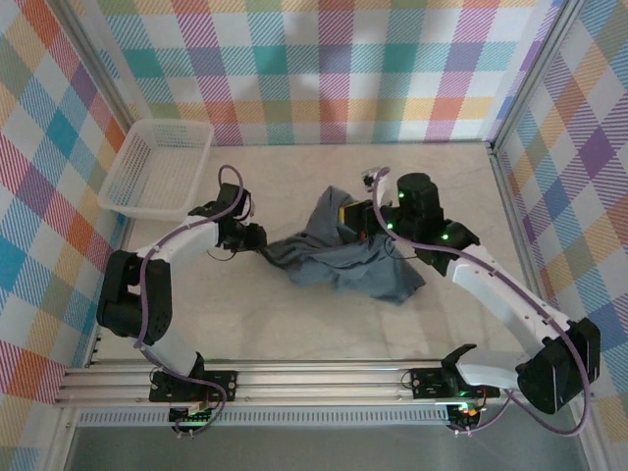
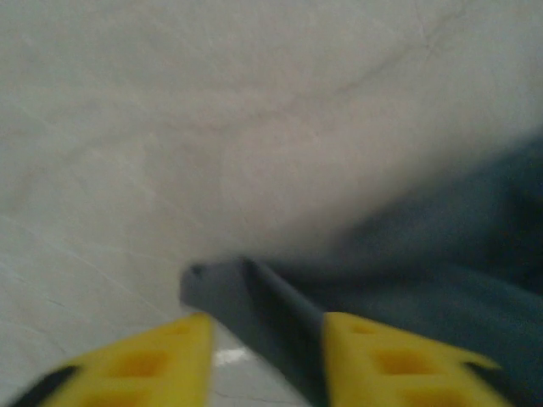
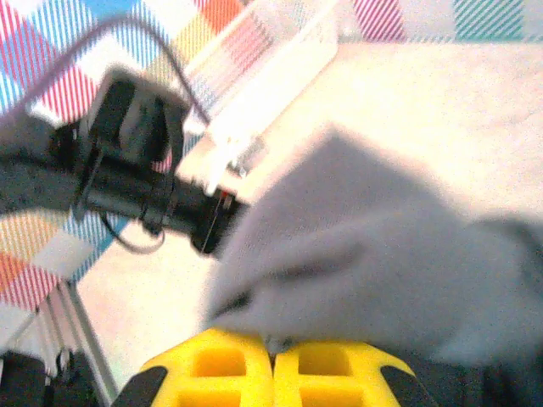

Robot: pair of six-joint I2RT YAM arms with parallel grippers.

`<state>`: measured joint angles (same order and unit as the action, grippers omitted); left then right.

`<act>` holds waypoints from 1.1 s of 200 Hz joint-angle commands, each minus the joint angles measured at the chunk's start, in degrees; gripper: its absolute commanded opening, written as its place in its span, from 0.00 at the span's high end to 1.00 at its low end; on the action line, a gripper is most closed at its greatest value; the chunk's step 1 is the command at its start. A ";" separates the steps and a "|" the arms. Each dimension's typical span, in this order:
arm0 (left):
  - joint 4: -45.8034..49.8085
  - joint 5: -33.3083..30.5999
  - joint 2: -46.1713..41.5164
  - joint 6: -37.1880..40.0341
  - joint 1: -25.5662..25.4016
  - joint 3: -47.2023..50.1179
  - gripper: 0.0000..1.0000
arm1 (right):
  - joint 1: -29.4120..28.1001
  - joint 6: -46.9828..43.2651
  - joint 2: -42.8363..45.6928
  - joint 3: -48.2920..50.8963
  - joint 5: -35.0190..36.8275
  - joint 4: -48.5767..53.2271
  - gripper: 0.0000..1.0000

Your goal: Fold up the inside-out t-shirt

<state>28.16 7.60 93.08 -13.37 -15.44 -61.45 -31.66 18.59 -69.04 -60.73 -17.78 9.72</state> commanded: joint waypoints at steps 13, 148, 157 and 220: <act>-1.50 8.26 -10.96 -5.65 0.85 -5.19 0.08 | 2.30 6.89 0.18 -2.00 -0.60 -9.05 1.00; -2.90 -2.21 -3.78 -15.67 -10.78 -2.97 0.56 | 13.78 25.30 0.66 -9.76 -13.43 -12.76 1.00; -5.07 -0.99 -5.42 -14.45 -10.23 -0.62 0.41 | 14.72 25.02 0.58 -10.94 -14.82 -12.05 1.00; 2.92 -8.58 -17.24 -5.05 -11.21 -0.51 0.06 | 13.86 30.03 0.51 -10.48 -11.70 -14.02 1.00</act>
<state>26.92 2.20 82.11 -22.09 -27.59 -61.67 -17.32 45.43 -70.67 -69.41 -30.94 1.19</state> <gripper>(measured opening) 0.921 0.049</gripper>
